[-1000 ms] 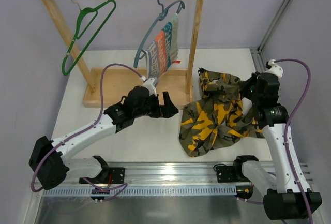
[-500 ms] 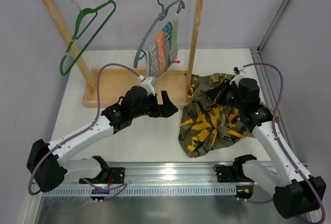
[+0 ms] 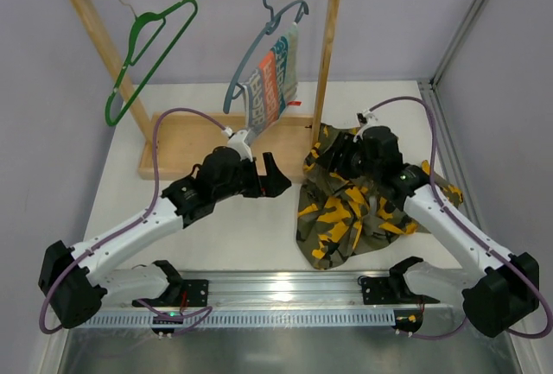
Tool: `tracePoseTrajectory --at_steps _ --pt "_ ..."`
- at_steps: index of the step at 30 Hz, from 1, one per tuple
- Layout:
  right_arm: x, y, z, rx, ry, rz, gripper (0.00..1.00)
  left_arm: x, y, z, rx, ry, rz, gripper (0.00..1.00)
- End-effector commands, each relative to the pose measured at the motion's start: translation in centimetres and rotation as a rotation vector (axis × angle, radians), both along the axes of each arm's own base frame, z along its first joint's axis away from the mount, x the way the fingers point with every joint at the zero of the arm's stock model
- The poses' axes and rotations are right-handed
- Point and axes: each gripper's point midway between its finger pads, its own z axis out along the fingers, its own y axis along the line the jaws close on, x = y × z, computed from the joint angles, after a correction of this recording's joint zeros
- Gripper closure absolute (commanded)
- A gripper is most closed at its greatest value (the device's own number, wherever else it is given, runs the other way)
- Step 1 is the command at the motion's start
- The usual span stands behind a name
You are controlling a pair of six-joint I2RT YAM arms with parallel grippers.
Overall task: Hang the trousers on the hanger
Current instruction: Move the trousers to the center of the board
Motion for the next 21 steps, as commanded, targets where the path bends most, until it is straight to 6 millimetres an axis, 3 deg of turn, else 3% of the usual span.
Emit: tracePoseTrajectory --at_steps 1,4,6,7,10,13,14,15,17,19,21 --pt "1.8 -4.9 3.9 -0.168 -0.135 -0.183 0.43 0.0 0.9 0.6 0.009 -0.038 0.020 0.00" --pt "2.9 -10.2 3.7 -0.247 -0.112 -0.343 0.42 -0.1 1.0 0.6 0.008 -0.039 0.020 0.00" --pt "3.5 -12.4 2.5 -0.235 -0.087 -0.390 0.41 -0.1 1.1 0.7 0.007 -0.043 0.020 0.00" --pt "4.1 -15.4 2.0 -0.234 -0.066 -0.478 0.41 -0.1 1.0 0.6 0.009 -0.040 0.019 0.00" --pt "5.4 -19.4 -0.3 -0.226 0.016 -0.585 0.39 -0.1 1.1 0.5 0.011 -0.038 0.020 0.00" --pt "7.8 -20.6 -1.7 -0.176 0.052 -0.580 0.29 -0.2 1.2 0.5 0.012 -0.037 0.018 0.00" --pt "9.0 -20.7 -0.9 -0.181 0.028 -0.558 0.26 -0.2 1.2 0.4 0.015 -0.035 0.018 0.00" --pt "10.1 -20.8 -3.0 -0.191 0.087 -0.535 0.22 -0.3 1.2 0.4 0.017 -0.035 0.014 0.00" --pt "11.7 -21.0 -3.2 -0.201 0.092 -0.486 0.19 -0.4 1.3 0.3 0.018 -0.032 0.013 0.00" --pt "12.5 -20.1 -5.1 -0.173 0.146 -0.407 0.18 -0.6 1.5 0.2 0.021 -0.030 0.014 0.00" --pt "12.7 -19.4 -5.3 -0.160 0.135 -0.344 0.18 -0.6 1.6 0.0 0.029 -0.030 0.016 0.00"
